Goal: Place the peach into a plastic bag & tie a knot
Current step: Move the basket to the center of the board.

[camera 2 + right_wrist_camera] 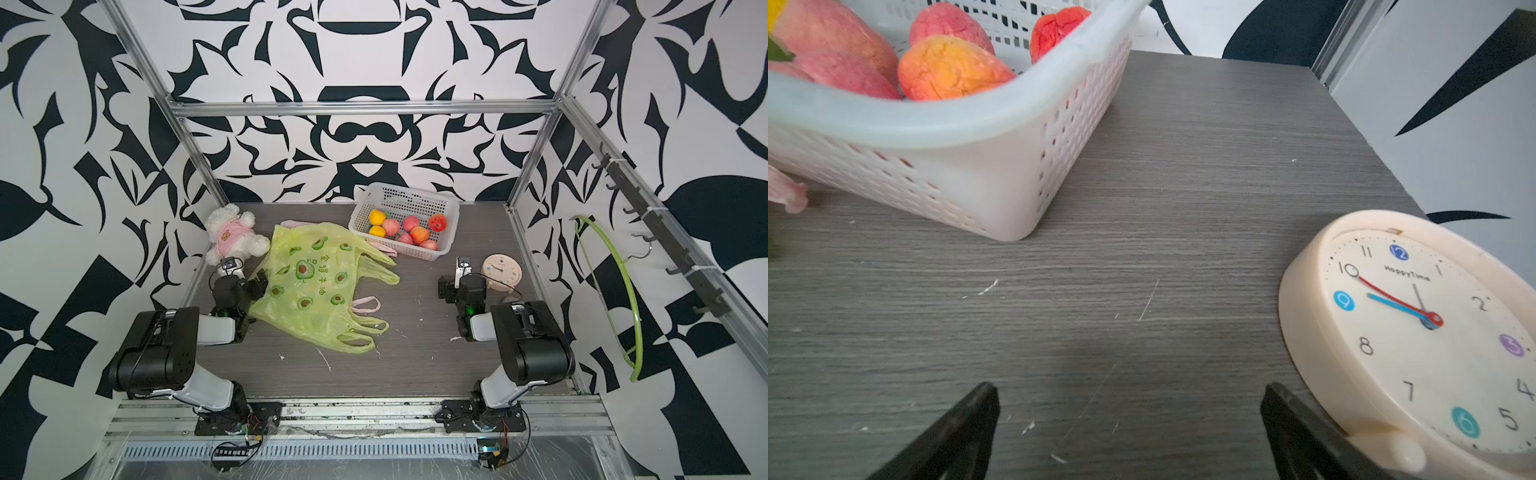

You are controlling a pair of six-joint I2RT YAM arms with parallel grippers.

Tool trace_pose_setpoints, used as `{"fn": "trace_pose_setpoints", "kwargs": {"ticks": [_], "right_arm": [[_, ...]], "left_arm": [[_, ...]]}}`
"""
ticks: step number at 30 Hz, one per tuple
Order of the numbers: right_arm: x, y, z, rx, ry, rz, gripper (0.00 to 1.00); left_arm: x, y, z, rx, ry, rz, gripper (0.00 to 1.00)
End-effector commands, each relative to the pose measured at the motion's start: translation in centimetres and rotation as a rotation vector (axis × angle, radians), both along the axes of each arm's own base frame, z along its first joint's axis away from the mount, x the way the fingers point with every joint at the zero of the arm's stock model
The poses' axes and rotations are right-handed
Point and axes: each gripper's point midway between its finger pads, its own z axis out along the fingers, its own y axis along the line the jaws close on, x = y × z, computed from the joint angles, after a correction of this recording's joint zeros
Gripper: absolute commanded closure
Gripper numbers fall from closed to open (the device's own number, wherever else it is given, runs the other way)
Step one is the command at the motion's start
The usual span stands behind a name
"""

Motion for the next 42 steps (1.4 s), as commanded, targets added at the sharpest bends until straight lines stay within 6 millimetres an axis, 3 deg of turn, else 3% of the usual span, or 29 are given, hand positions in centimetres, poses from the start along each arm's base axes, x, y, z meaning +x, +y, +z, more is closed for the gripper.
{"fn": "trace_pose_setpoints", "kwargs": {"ticks": [1, 21, 25, 28, 30, 32, 34, 35, 36, 38, 42], "right_arm": [[0.7, 0.2, 2.2, 0.009, -0.075, 0.006, 0.00], [0.8, 0.1, 2.1, 0.007, -0.073, 0.001, 0.00], [-0.1, -2.0, 5.1, -0.006, -0.073, -0.124, 0.00], [-1.8, -3.6, 10.4, 0.101, -0.091, -0.275, 0.00], [-3.7, -3.5, 13.3, 0.302, -0.096, -0.357, 0.02], [-4.2, -0.9, 15.4, 0.378, -0.052, -0.220, 0.24], [-4.2, 1.0, 17.3, 0.461, 0.005, -0.150, 0.43], [-3.9, 1.4, 17.9, 0.474, 0.038, -0.145, 0.47], [-3.5, 1.6, 18.3, 0.475, 0.074, -0.145, 0.47], [-2.0, 1.8, 19.0, 0.465, 0.136, -0.153, 0.46], [2.2, 2.2, 18.2, 0.419, 0.241, -0.153, 0.41]], "left_arm": [[0.6, 0.0, 1.1, 0.011, -0.030, -0.004, 0.01], [0.6, 0.0, 1.1, 0.011, -0.029, -0.006, 0.01], [0.1, 0.6, 3.3, 0.011, -0.044, 0.043, 0.01], [-1.1, 1.9, 7.1, -0.019, -0.016, 0.170, 0.01], [-2.7, 3.5, 9.8, -0.095, 0.017, 0.328, 0.01], [-4.3, 3.8, 12.0, -0.203, 0.038, 0.414, 0.01], [-5.1, 1.9, 13.5, -0.338, 0.079, 0.359, 0.01], [-5.0, 0.0, 14.2, -0.417, 0.103, 0.270, 0.10], [-5.0, -2.0, 14.6, -0.495, 0.129, 0.189, 0.21], [-5.0, -5.9, 14.9, -0.652, 0.172, 0.043, 0.34], [-5.7, -12.1, 14.3, -0.726, 0.238, -0.100, 0.37]]}}
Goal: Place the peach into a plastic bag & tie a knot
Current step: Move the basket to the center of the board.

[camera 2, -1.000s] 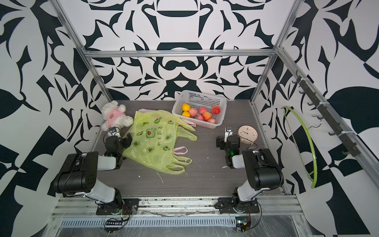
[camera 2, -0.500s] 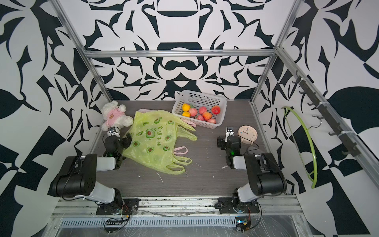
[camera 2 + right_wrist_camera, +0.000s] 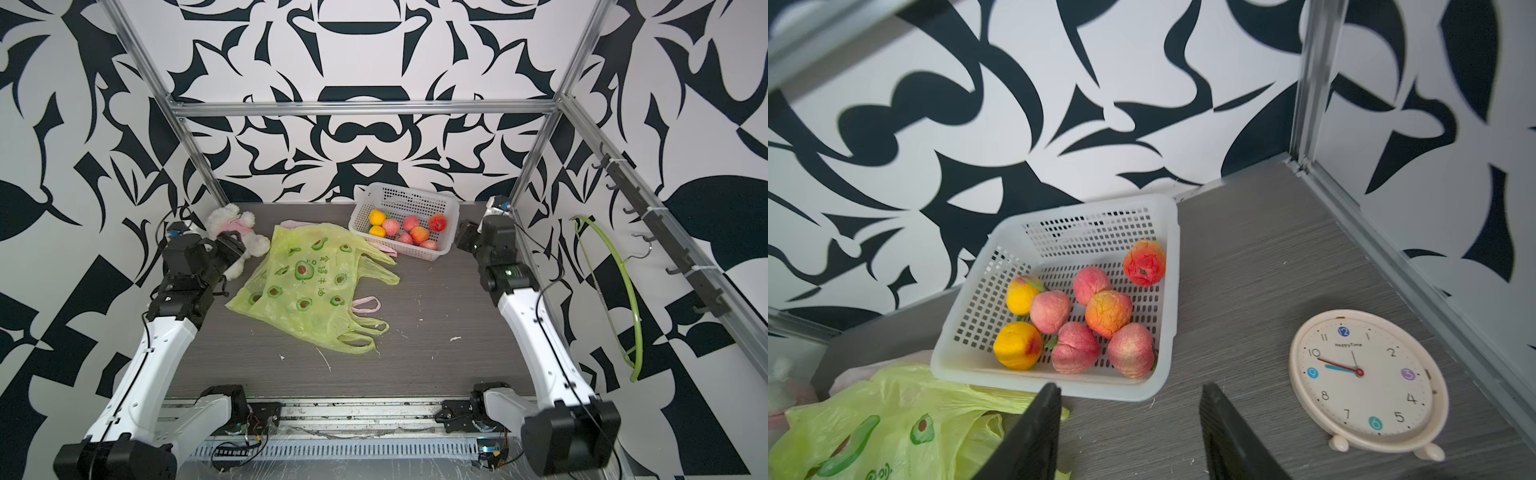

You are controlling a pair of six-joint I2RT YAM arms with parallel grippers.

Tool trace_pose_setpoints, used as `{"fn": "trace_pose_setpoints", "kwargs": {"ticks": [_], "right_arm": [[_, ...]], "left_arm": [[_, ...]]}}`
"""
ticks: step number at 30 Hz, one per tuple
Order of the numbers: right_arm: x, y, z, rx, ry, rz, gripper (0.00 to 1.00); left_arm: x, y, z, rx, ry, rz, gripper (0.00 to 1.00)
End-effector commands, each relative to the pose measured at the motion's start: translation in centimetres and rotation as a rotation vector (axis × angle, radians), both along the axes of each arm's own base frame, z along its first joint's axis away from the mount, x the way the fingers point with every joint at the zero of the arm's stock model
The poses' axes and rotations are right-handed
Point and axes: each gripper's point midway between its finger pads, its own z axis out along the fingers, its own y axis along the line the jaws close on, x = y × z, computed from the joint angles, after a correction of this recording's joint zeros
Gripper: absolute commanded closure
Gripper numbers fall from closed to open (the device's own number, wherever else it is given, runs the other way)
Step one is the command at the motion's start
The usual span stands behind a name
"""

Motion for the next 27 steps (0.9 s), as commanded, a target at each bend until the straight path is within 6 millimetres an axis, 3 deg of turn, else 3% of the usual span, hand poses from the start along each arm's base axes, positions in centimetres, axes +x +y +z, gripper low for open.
{"fn": "trace_pose_setpoints", "kwargs": {"ticks": [1, 6, 14, 19, 25, 27], "right_arm": [[1.2, 0.8, -5.4, 0.009, 0.249, 0.034, 0.40], [6.5, 0.3, -8.4, 0.006, 0.342, 0.014, 0.34], [12.1, 0.0, -13.3, 0.018, 0.456, -0.001, 0.38], [12.4, -0.5, -15.5, 0.026, 0.504, -0.051, 0.54], [10.5, -1.7, -14.8, 0.036, 0.493, -0.145, 0.80], [9.3, -2.4, -14.3, 0.034, 0.502, -0.200, 0.94]], "left_arm": [[-2.6, -6.5, -4.8, -0.148, 0.214, -0.180, 0.37], [-3.2, -11.4, -6.2, -0.148, 0.247, -0.285, 0.35], [-3.0, -16.2, -8.1, -0.132, 0.276, -0.372, 0.36], [-1.6, -17.7, -8.1, -0.135, 0.271, -0.394, 0.36], [0.5, -19.3, -7.8, -0.121, 0.255, -0.427, 0.36], [1.1, -19.9, -7.8, -0.130, 0.256, -0.441, 0.36]]}}
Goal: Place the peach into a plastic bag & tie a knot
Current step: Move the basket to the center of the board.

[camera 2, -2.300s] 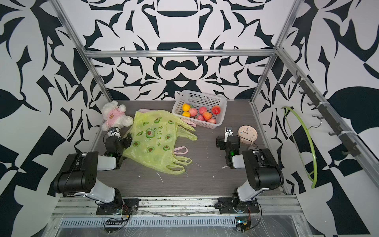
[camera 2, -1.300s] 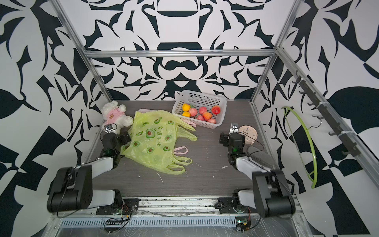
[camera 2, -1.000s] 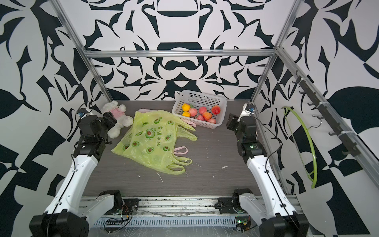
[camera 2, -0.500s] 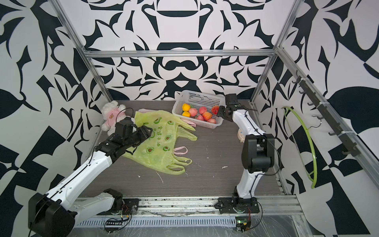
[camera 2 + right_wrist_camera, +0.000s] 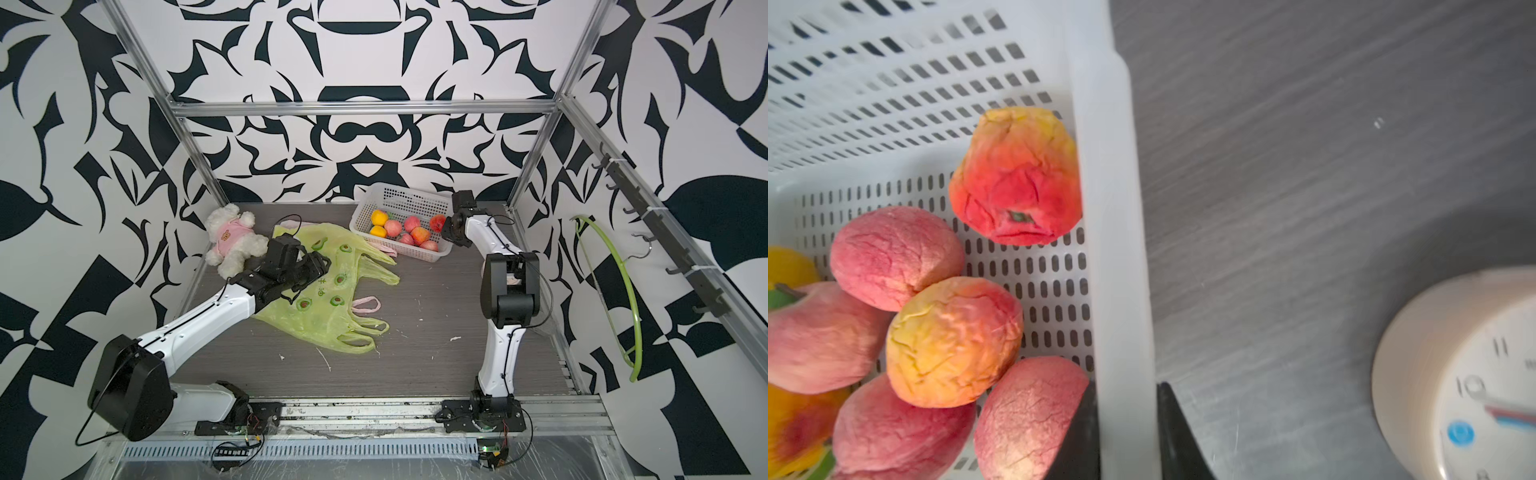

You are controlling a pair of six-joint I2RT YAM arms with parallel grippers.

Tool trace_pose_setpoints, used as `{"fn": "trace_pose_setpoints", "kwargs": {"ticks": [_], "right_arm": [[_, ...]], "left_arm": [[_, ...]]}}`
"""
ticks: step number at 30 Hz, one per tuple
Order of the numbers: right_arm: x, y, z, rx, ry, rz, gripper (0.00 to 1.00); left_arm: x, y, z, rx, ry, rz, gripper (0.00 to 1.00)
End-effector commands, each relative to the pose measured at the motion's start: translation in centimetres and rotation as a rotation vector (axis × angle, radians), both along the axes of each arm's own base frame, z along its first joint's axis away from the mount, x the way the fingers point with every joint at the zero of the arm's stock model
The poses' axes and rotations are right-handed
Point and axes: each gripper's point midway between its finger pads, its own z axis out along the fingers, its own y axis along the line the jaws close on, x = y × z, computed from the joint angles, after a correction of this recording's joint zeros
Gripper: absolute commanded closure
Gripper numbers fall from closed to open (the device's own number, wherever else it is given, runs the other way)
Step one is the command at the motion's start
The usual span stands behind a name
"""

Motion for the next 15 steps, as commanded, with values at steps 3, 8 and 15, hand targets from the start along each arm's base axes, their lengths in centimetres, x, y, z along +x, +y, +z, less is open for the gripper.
{"fn": "trace_pose_setpoints", "kwargs": {"ticks": [3, 8, 15], "right_arm": [[-3.4, -3.4, 4.3, -0.088, -0.038, -0.214, 1.00], [-8.8, -4.2, 4.1, -0.092, -0.021, -0.328, 1.00], [-17.5, -3.0, 2.4, -0.074, -0.034, -0.419, 1.00]], "left_arm": [[1.9, -2.1, 1.6, -0.045, -0.054, -0.050, 0.36], [3.0, -3.7, 1.0, -0.062, -0.041, -0.080, 0.38], [3.2, -7.3, -0.7, -0.063, -0.005, -0.161, 0.39]]}}
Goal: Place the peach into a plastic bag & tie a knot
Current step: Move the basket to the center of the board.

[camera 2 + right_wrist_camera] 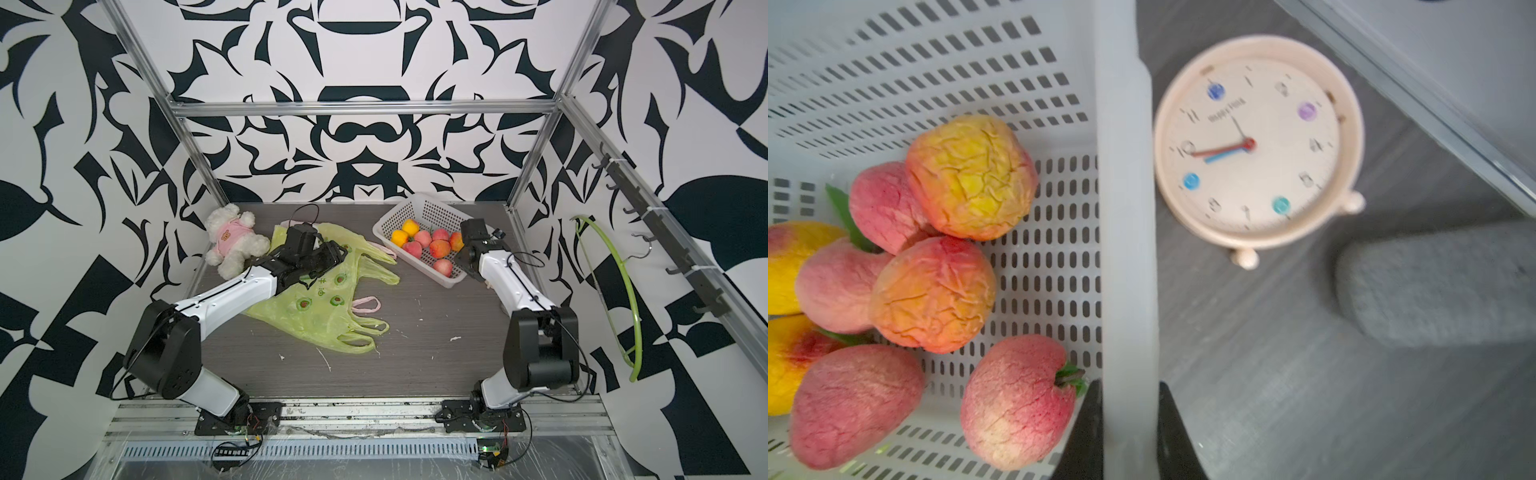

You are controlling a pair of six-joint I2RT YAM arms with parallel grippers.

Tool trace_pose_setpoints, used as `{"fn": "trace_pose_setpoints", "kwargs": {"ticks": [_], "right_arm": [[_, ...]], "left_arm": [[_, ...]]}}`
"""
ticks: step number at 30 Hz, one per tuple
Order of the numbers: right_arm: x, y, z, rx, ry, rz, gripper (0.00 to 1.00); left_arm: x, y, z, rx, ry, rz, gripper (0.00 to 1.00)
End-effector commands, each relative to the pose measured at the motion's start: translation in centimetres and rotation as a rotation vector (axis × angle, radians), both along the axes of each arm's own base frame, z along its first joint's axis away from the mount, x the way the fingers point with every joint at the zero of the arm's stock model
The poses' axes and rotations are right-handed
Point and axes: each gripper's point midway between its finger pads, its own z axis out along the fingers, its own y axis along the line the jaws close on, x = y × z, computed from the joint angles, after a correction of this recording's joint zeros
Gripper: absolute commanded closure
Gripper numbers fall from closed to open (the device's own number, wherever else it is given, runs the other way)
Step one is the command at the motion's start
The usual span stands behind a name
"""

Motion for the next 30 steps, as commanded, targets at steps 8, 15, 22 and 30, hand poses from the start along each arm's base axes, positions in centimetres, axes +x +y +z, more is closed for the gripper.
{"fn": "trace_pose_setpoints", "kwargs": {"ticks": [8, 15, 22, 30], "right_arm": [[-9.3, 5.4, 2.1, 0.064, -0.094, -0.001, 0.64], [-14.2, 8.7, 3.6, 0.169, -0.107, 0.264, 0.65], [-11.6, 9.6, 10.8, 0.029, -0.256, 0.503, 0.59], [1.1, 6.8, 11.1, 0.119, -0.204, 0.484, 0.54]], "left_arm": [[-0.4, -5.4, -3.2, -0.005, 0.047, -0.112, 0.42], [-0.2, -5.7, -4.8, -0.006, 0.072, -0.100, 0.45], [0.5, -6.6, -5.3, -0.018, 0.078, -0.102, 0.48], [2.5, -8.8, -4.3, -0.039, 0.060, -0.123, 0.47]]}}
